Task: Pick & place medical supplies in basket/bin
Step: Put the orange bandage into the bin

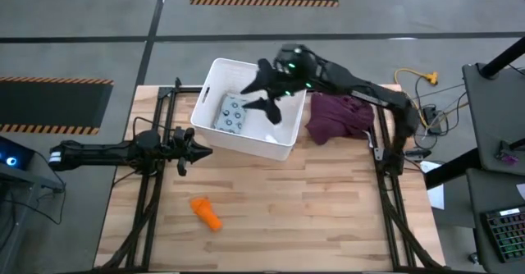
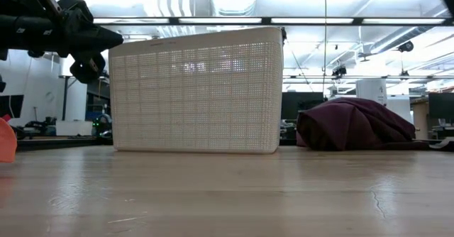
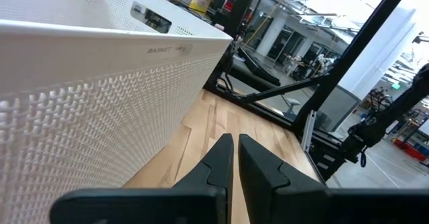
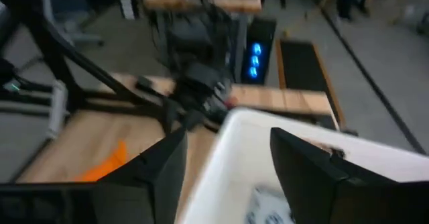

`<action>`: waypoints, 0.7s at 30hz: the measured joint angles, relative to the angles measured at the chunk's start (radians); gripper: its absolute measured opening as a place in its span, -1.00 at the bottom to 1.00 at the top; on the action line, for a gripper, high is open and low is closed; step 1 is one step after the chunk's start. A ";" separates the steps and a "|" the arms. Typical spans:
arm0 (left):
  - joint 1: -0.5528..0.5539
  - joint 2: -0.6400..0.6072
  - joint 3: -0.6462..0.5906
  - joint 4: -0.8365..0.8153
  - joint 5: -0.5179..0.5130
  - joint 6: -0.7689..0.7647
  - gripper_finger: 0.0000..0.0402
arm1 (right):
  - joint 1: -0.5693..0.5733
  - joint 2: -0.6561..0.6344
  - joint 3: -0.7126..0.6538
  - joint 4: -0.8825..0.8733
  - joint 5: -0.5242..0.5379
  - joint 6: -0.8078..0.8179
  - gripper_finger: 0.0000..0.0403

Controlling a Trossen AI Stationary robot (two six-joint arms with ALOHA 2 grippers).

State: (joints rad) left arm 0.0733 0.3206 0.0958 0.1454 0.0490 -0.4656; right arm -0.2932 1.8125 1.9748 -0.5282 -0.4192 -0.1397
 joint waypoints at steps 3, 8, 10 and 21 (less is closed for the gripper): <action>0.000 0.000 0.000 0.000 0.000 0.000 -0.97 | 0.040 -0.152 -0.206 0.149 0.033 0.043 -0.08; 0.000 0.000 0.000 0.000 0.000 0.000 -0.97 | 0.080 -0.407 -0.586 0.321 0.107 0.135 -0.21; 0.000 0.000 0.000 0.000 0.000 0.000 -0.97 | 0.082 -0.520 -0.722 0.350 0.108 0.183 -0.26; 0.000 0.000 0.000 0.000 -0.003 0.000 -0.97 | 0.084 -1.093 -1.385 0.692 0.207 0.275 -0.44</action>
State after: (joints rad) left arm 0.0733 0.3206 0.0959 0.1455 0.0460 -0.4656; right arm -0.2092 0.7195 0.5897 0.1636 -0.2117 0.1356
